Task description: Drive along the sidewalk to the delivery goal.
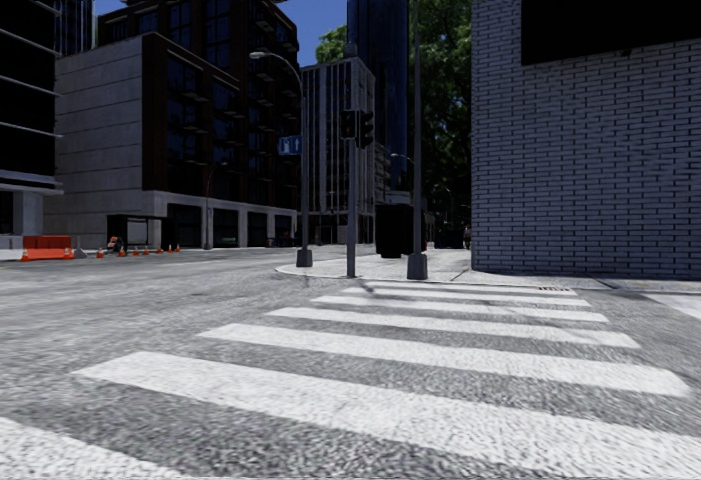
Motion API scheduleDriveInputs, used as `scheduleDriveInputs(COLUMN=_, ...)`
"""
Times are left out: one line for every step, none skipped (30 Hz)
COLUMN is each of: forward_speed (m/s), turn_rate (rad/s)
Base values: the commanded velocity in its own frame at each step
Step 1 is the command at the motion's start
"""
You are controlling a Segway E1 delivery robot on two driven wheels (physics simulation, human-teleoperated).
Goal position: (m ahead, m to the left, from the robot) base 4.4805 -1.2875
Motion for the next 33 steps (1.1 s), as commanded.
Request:
scheduleDriveInputs(forward_speed=1.54, turn_rate=-0.77)
scheduleDriveInputs(forward_speed=1.54, turn_rate=-0.77)
scheduleDriveInputs(forward_speed=1.54, turn_rate=-0.77)
scheduleDriveInputs(forward_speed=1.54, turn_rate=-0.77)
scheduleDriveInputs(forward_speed=1.54, turn_rate=-0.77)
scheduleDriveInputs(forward_speed=1.54, turn_rate=-0.77)
scheduleDriveInputs(forward_speed=1.54, turn_rate=-0.77)
scheduleDriveInputs(forward_speed=1.54, turn_rate=-0.77)
scheduleDriveInputs(forward_speed=1.54, turn_rate=-0.77)
scheduleDriveInputs(forward_speed=1.54, turn_rate=-0.77)
scheduleDriveInputs(forward_speed=1.54, turn_rate=-0.77)
scheduleDriveInputs(forward_speed=1.54, turn_rate=-0.77)
scheduleDriveInputs(forward_speed=1.54, turn_rate=-0.77)
scheduleDriveInputs(forward_speed=1.54, turn_rate=-0.77)
scheduleDriveInputs(forward_speed=1.54, turn_rate=-0.77)
scheduleDriveInputs(forward_speed=1.54, turn_rate=-0.77)
scheduleDriveInputs(forward_speed=1.54, turn_rate=-0.77)
scheduleDriveInputs(forward_speed=1.54, turn_rate=-0.76)
scheduleDriveInputs(forward_speed=1.54, turn_rate=-0.71)
scheduleDriveInputs(forward_speed=1.54, turn_rate=-0.64)
scheduleDriveInputs(forward_speed=1.54, turn_rate=-0.61)
scheduleDriveInputs(forward_speed=1.54, turn_rate=-0.61)
scheduleDriveInputs(forward_speed=1.54, turn_rate=-0.61)
scheduleDriveInputs(forward_speed=1.54, turn_rate=-0.61)
scheduleDriveInputs(forward_speed=1.54, turn_rate=-0.61)
scheduleDriveInputs(forward_speed=1.54, turn_rate=-0.61)
scheduleDriveInputs(forward_speed=1.54, turn_rate=-0.61)
scheduleDriveInputs(forward_speed=1.54, turn_rate=-0.61)
scheduleDriveInputs(forward_speed=1.54, turn_rate=-0.61)
scheduleDriveInputs(forward_speed=1.54, turn_rate=-0.61)
scheduleDriveInputs(forward_speed=1.54, turn_rate=-0.60)
scheduleDriveInputs(forward_speed=1.54, turn_rate=-0.60)
scheduleDriveInputs(forward_speed=1.54, turn_rate=-0.60)
